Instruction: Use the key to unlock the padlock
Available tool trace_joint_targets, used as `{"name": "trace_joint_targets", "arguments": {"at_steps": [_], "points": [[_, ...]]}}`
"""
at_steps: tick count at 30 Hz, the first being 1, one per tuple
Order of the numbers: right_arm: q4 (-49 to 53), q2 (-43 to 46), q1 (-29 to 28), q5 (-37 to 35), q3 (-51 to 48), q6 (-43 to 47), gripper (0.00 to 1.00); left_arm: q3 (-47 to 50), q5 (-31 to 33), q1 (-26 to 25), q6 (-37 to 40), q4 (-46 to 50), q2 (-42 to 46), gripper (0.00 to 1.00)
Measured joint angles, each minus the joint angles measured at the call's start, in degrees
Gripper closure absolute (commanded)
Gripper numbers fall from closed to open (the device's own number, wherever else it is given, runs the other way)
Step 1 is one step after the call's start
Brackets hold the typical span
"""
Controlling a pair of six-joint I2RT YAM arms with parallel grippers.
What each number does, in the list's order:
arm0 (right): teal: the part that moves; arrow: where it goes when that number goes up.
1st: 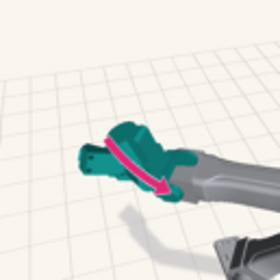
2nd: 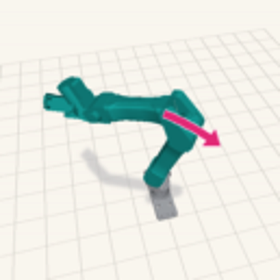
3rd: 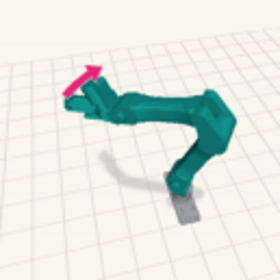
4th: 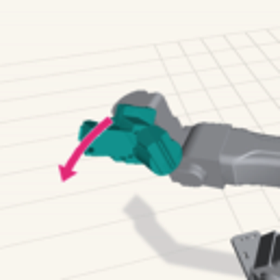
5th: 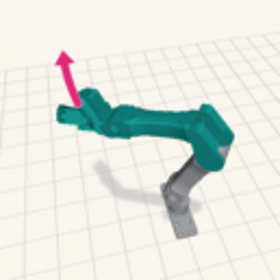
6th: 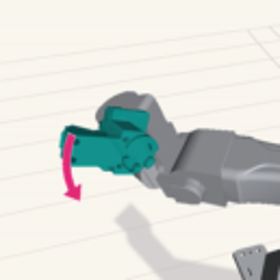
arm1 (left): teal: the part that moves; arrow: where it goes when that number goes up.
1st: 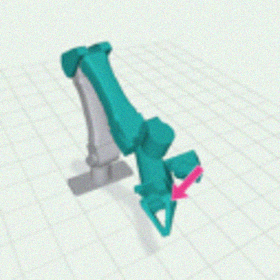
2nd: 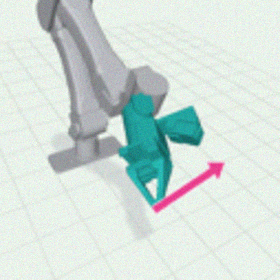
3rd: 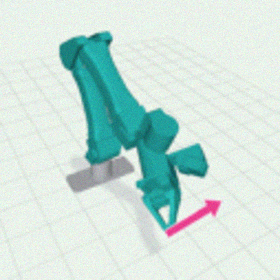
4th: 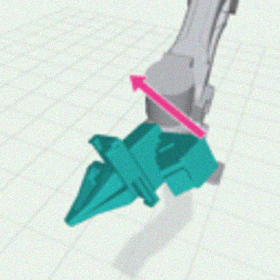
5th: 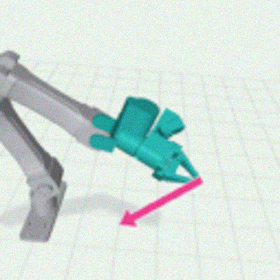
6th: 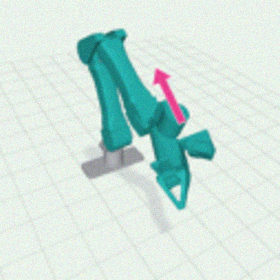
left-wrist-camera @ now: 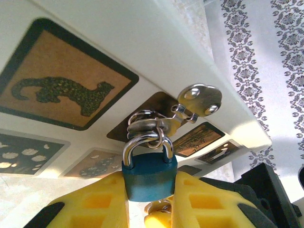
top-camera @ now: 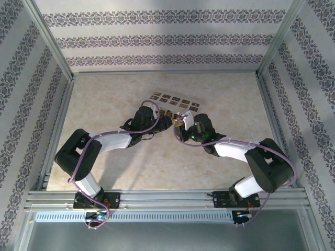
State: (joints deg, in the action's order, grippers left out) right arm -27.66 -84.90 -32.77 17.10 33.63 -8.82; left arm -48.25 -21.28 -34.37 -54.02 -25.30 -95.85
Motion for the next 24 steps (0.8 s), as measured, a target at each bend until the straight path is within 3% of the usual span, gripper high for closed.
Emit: {"name": "trace_joint_targets", "arguments": {"at_steps": [12,24], "points": [[0.63,0.24,-4.15,-10.47,0.04,8.09,1.00,0.00,-0.59,-0.02,-0.17,0.02,-0.28,0.77],[-0.92,0.37,-1.16,-3.93,0.02,2.38,1.00,0.00,-1.33,-0.02,-0.48,-1.09,-0.33,0.77]]}}
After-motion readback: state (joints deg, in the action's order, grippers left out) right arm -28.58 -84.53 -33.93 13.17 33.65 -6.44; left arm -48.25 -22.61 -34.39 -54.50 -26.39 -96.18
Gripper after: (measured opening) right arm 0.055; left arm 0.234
